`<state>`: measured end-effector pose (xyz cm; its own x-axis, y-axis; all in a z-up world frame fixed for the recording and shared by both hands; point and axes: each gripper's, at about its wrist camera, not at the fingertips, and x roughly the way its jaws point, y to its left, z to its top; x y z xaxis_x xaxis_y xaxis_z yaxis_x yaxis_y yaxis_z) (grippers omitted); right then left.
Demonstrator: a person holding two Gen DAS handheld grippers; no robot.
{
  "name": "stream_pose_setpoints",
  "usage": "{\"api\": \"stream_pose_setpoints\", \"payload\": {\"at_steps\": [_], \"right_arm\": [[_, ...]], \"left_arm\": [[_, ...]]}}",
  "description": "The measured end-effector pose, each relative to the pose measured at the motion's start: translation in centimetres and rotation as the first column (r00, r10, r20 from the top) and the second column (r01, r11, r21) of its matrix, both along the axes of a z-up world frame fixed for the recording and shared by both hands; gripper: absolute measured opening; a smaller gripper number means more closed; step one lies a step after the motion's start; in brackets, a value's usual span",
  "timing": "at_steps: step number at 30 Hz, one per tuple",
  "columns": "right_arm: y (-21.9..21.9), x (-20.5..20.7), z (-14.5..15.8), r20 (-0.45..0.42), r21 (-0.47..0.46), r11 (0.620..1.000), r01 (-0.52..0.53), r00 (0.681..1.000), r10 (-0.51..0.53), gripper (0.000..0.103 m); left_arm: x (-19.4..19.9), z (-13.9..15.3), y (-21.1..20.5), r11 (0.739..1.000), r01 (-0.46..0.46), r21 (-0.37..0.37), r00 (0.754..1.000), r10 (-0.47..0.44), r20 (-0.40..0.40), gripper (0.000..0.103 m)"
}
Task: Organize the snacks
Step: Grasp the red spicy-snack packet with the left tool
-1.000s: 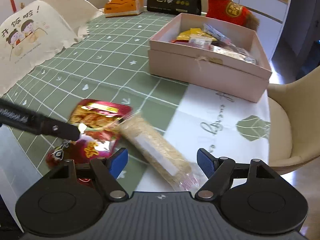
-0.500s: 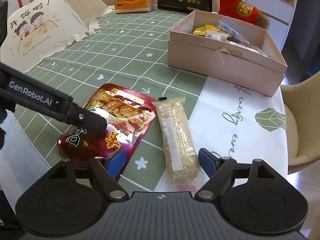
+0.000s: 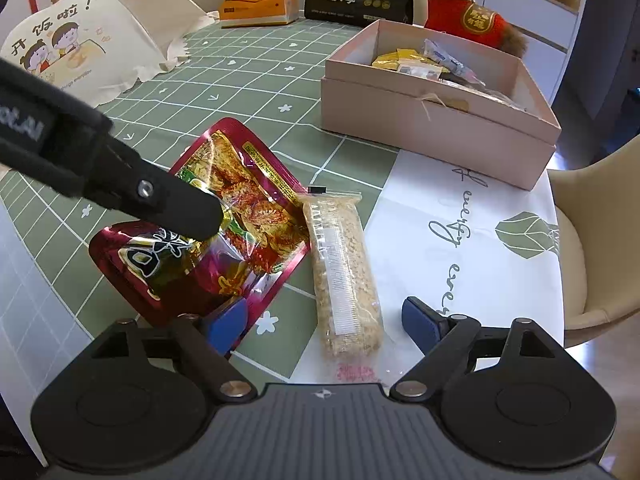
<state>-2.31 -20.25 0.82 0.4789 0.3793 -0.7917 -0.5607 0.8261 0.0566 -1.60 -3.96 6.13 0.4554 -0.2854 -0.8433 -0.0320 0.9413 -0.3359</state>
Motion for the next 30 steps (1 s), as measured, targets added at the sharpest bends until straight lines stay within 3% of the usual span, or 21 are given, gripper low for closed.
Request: {"api": "stream_pose_setpoints", "payload": {"at_steps": [9,11,15,19,22,30], "right_arm": [[-0.5,-0.4,0.0,0.006,0.008,1.0,0.002,1.0,-0.002,0.085],[-0.5,-0.3,0.0,0.006,0.011,1.0,0.002,1.0,-0.002,0.086],[-0.5,-0.4,-0.1,0.018,0.015,1.0,0.007,1.0,-0.007,0.087],[-0.5,-0.8,-0.4,0.037,0.02,1.0,0.014,0.999,-0.015,0.088],[-0.5,-0.9,-0.4,0.043,0.023,1.0,0.015,0.999,-0.016,0.089],[-0.5,-0.9,-0.3,0.044,0.026,0.999,0.02,0.999,-0.021,0.089]], "left_arm": [[-0.4,-2.1,0.9,0.998,-0.024,0.054,0.999,0.026,-0.037,0.054],[-0.5,-2.6,1.8,0.998,-0.053,0.033,0.998,0.054,-0.045,0.048],[-1.2,-3.4,3.5,0.993,-0.095,-0.066,0.995,0.092,-0.042,0.048],[-1.2,-3.7,4.0,0.99,-0.058,-0.126,0.998,0.057,-0.007,0.055],[-0.9,-3.8,4.1,0.986,-0.047,-0.158,0.999,0.048,-0.001,0.059],[-1.1,-3.3,3.9,0.98,-0.044,-0.193,0.999,0.047,0.01,0.059]]}}
